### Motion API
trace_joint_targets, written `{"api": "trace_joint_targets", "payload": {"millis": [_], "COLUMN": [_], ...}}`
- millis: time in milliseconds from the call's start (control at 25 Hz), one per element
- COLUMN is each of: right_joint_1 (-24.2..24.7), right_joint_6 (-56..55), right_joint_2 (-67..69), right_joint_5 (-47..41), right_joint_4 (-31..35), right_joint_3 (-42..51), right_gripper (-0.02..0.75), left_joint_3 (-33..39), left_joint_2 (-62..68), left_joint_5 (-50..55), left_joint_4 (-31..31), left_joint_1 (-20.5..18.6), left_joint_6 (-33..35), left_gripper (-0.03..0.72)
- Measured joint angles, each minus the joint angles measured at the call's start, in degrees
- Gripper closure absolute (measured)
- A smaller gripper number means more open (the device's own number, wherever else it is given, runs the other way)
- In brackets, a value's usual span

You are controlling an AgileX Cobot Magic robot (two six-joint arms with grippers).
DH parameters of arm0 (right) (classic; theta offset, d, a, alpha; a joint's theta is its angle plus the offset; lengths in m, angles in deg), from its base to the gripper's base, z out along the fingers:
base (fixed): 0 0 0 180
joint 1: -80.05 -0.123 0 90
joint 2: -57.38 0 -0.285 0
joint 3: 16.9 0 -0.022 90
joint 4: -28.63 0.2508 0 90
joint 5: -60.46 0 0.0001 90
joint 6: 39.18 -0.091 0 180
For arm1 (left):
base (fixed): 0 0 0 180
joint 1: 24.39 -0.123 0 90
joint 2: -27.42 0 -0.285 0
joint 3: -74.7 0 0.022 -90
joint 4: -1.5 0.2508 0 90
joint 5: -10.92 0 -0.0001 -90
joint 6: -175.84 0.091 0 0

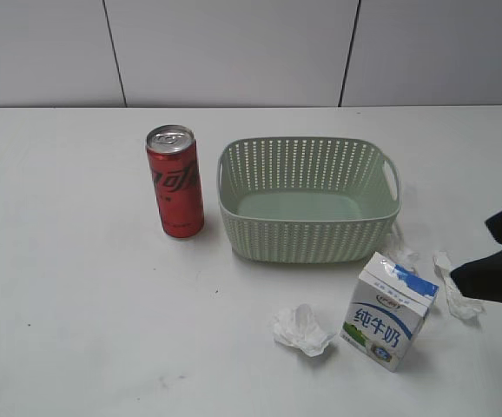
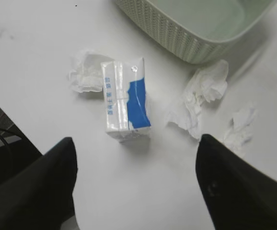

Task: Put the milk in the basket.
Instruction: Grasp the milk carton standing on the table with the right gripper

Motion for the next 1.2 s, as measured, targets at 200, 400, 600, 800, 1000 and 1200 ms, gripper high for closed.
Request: {"api": "trace_joint_targets", "payload": {"millis": [200, 400, 600, 800, 1000, 1200], "right_joint_1": [-8.18, -13.79, -15.68, -15.68, -15.68, -15.68], "right_joint_6": [-0.96, -4.11, -10.43, -11.58, -11.82, -11.98], "right_joint_2": [9.13, 18.01, 24.79, 28.87, 29.79, 29.84], "right_joint_5": [5.56, 9.14, 12.98, 14.79, 11.83, -1.55], "right_joint_4": [-2.9, -5.83, -13.32, -14.59, -14.95, -15.01], "right_joint_3": [-2.09, -2.86, -2.93, -2.97, -4.66, -11.67], "right_gripper": [0.14, 0.14, 0.142, 0.152, 0.387, 0.386], "left_joint_3": [0.0, 0.0, 0.0, 0.0, 0.0, 0.0], "left_joint_2": [0.0, 0.0, 0.0, 0.0, 0.0, 0.0], "left_joint_5": [0.0, 0.0, 0.0, 0.0, 0.0, 0.0], "left_joint_4": [0.0, 0.0, 0.0, 0.0, 0.0, 0.0], "left_joint_1": [0.0, 0.0, 0.0, 0.0, 0.0, 0.0], "left_joint_6": [0.0, 0.0, 0.0, 0.0, 0.0, 0.0], "left_gripper": [0.163, 0.163, 0.163, 0.163, 0.163, 0.163]}}
